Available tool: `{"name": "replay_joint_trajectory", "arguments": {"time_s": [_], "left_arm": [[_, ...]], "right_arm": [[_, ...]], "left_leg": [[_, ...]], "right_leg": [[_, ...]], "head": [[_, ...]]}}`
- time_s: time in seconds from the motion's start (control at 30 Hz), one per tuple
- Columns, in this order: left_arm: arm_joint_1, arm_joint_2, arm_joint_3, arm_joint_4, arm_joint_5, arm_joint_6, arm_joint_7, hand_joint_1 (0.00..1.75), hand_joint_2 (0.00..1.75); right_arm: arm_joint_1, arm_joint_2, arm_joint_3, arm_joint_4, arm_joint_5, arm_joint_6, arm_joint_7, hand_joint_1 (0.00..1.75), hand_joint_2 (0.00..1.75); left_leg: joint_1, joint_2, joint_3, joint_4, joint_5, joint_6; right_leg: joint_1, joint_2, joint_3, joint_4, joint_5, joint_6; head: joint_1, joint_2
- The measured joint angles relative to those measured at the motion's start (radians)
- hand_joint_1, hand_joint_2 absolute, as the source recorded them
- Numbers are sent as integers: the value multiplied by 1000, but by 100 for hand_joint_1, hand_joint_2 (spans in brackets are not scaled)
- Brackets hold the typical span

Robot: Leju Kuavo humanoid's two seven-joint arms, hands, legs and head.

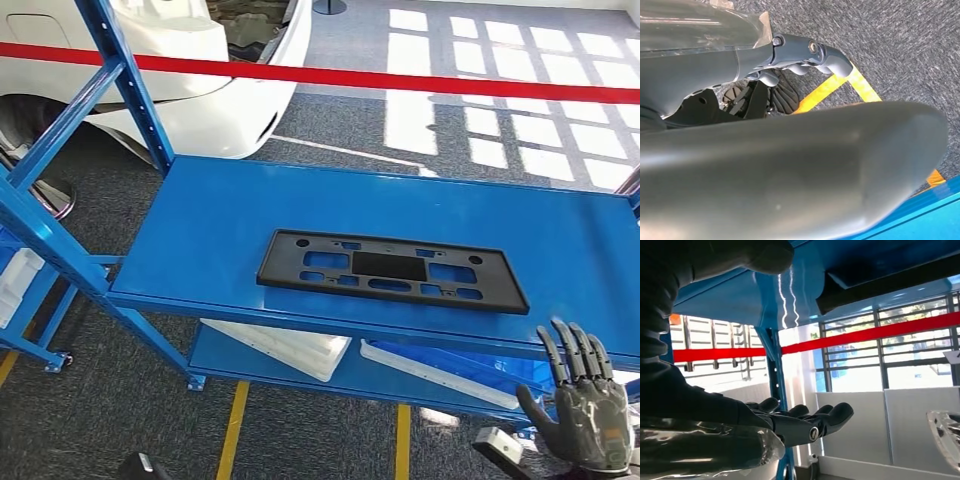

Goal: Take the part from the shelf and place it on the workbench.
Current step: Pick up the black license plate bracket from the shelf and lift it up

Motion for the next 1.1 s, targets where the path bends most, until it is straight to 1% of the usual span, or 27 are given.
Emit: {"name": "replay_joint_trajectory", "arguments": {"time_s": [0.17,0.37,0.63,0.8,0.93,1.1], "left_arm": [[0,0,-1,0,0,0,1,0,0],[-3,0,-14,0,0,-5,-2,0,0],[-15,0,-32,0,0,-15,17,0,0],[-19,0,-47,0,0,-21,26,0,0],[-24,0,-51,0,0,-21,30,0,0],[-25,0,-53,0,0,-22,33,0,0]], "right_arm": [[-3,-36,-35,13,-5,6,0,0,175],[-34,-55,-35,44,20,52,-21,0,175],[-131,-89,47,128,-75,142,-108,0,175],[-199,-97,117,170,-132,197,-156,0,175],[-252,-91,172,191,-157,217,-170,0,175],[-282,-84,206,206,-163,219,-171,0,175]], "left_leg": [[0,0,0,0,0,0],[0,0,0,0,0,0],[0,0,0,0,0,1],[0,0,0,0,0,1],[0,0,0,0,1,0],[0,-1,0,0,1,0]], "right_leg": [[0,0,0,0,0,0],[0,0,0,0,0,0],[0,0,1,0,0,0],[0,0,1,0,0,0],[0,0,1,0,0,0],[0,0,1,0,0,0]], "head": [[0,0],[0,0],[0,0],[0,0],[0,0],[0,0]]}}
